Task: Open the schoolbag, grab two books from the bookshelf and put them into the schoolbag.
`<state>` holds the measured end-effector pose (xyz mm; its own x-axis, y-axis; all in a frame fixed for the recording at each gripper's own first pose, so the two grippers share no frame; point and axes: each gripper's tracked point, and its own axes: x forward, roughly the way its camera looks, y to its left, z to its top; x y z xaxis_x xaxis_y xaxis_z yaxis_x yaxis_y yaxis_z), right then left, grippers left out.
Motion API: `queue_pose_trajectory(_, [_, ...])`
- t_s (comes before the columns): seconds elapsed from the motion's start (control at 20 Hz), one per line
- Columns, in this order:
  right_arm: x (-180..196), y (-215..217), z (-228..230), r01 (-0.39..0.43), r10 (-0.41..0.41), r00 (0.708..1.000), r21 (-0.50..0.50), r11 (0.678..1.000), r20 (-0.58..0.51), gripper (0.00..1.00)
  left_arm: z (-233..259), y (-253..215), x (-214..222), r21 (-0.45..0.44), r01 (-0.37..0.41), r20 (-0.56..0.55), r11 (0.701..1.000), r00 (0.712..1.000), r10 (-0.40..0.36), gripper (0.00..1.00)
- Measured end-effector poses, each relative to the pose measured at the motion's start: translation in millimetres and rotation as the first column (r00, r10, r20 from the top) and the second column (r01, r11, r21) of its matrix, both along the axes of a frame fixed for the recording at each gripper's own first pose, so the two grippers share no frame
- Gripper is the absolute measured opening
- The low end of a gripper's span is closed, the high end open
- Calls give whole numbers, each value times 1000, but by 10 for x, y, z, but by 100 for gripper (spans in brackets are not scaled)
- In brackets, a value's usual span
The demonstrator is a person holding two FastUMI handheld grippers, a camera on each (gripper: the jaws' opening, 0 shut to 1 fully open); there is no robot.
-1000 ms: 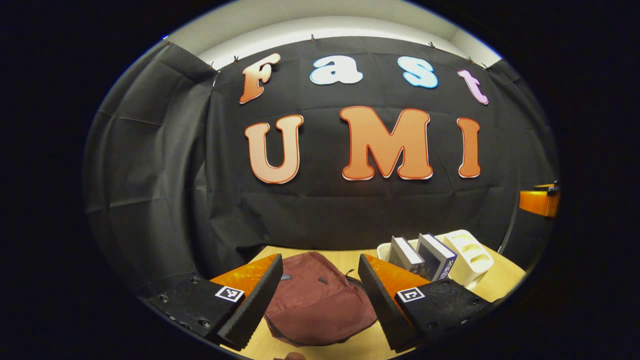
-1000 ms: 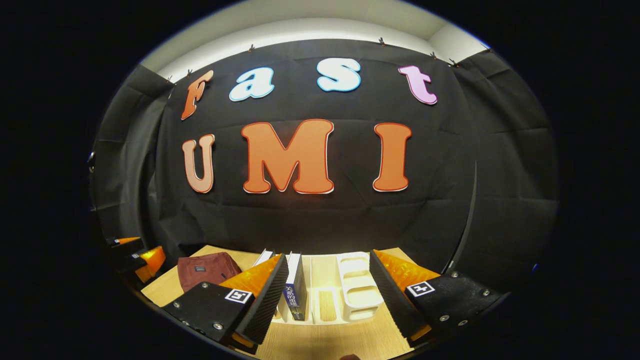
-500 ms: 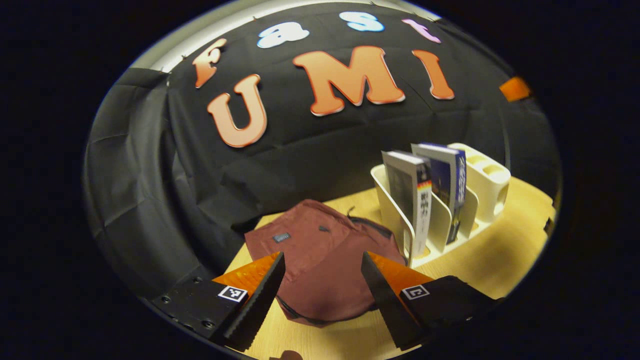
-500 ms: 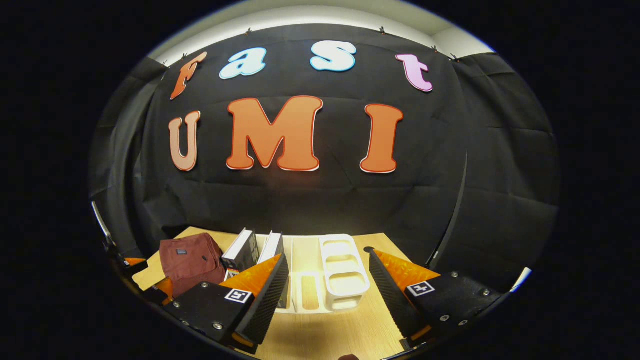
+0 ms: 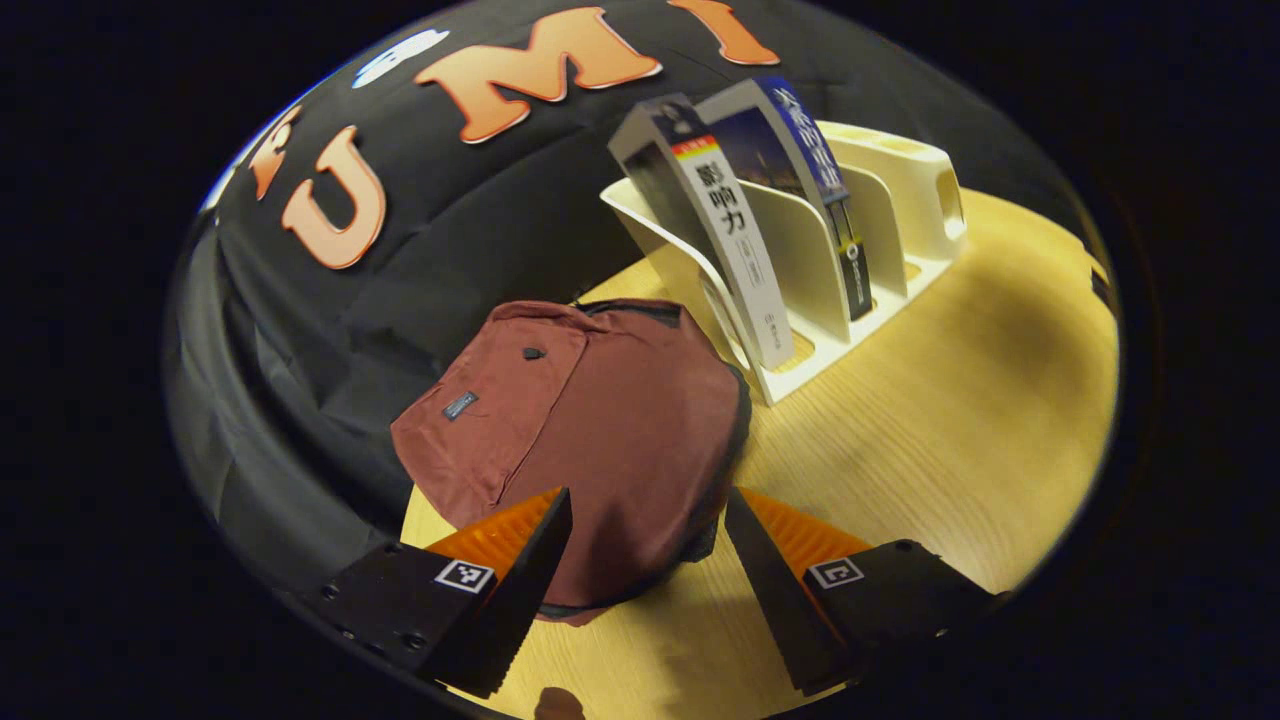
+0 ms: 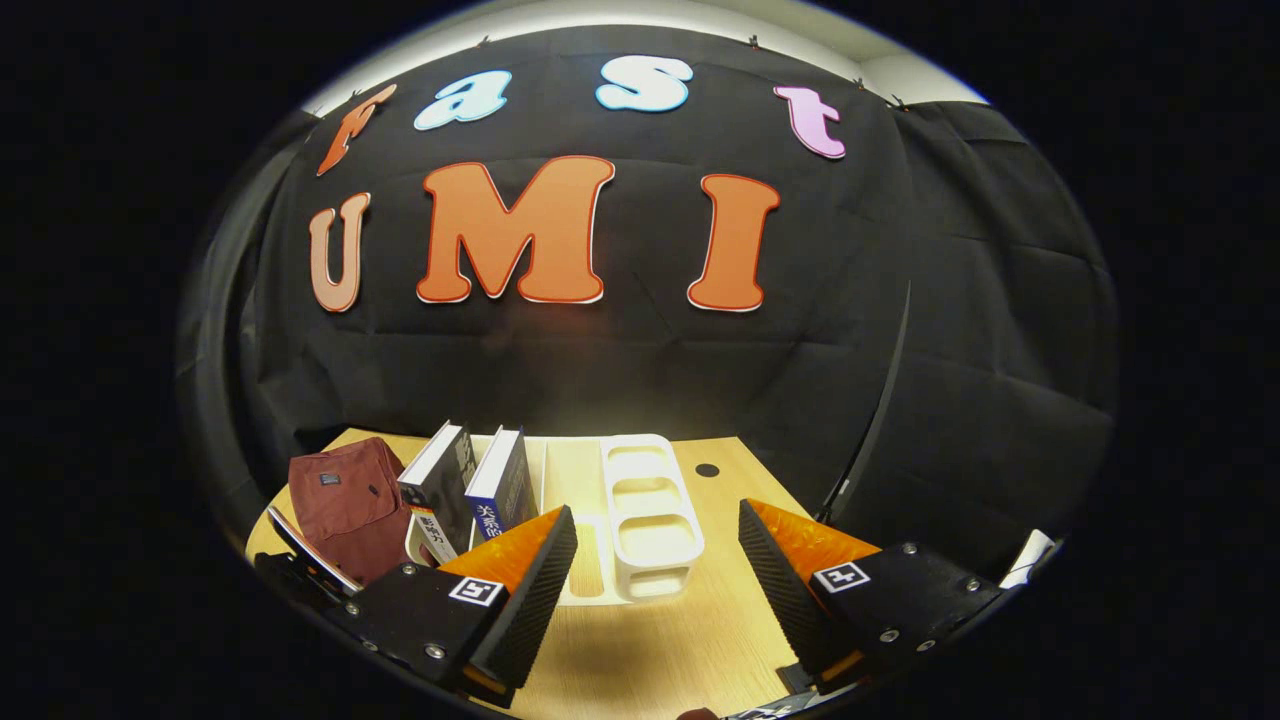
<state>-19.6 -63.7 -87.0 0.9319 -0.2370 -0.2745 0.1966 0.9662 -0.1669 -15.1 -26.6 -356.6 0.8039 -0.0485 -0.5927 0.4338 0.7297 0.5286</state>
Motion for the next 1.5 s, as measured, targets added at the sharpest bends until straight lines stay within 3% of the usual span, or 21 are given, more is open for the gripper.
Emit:
queue_pose_trajectory(0.2, [5, -43, -96, 12, -11, 1000, 14, 1000, -22, 97, -255, 116, 78, 90, -1, -51, 996, 999, 6, 98])
queue_pose_trajectory(0.65, [84, -69, -225, 15, -13, 998, 47, 999, -57, 96, -29, 110, 270, 88, 35, -28, 996, 999, -32, 94])
queue_pose_trajectory(0.8, [119, -24, -239, 6, -3, 998, 48, 999, -62, 96, -3, 60, 271, 22, 43, -57, 999, 998, -42, 55])
queue_pose_trajectory(0.85, [137, 1, -226, 0, 3, 998, 47, 999, -61, 96, 4, 33, 271, 3, 41, -73, 999, 996, -41, 52])
queue_pose_trajectory(1.0, [205, 54, -169, -19, 21, 998, 34, 999, -56, 97, -77, 57, 251, -6, 29, -132, 1000, 991, -29, 28])
queue_pose_trajectory(1.05, [222, 72, -148, -23, 25, 998, 32, 999, -53, 96, -157, 101, 280, -4, 14, -151, 1000, 988, -15, 26])
queue_pose_trajectory(1.1, [234, 79, -132, -25, 27, 998, 34, 999, -51, 97, -128, 73, 260, -28, -3, -160, 1000, 987, -2, 6])
queue_pose_trajectory(1.25, [221, 139, -79, -6, 9, 999, 55, 998, -50, 97, -233, 77, 304, -71, -7, -238, 997, 971, -11, 1])
queue_pose_trajectory(1.5, [87, 372, 87, 87, -90, 996, 146, 985, 15, 97, -30, 97, 284, -181, 92, -383, 979, 910, -156, 1])
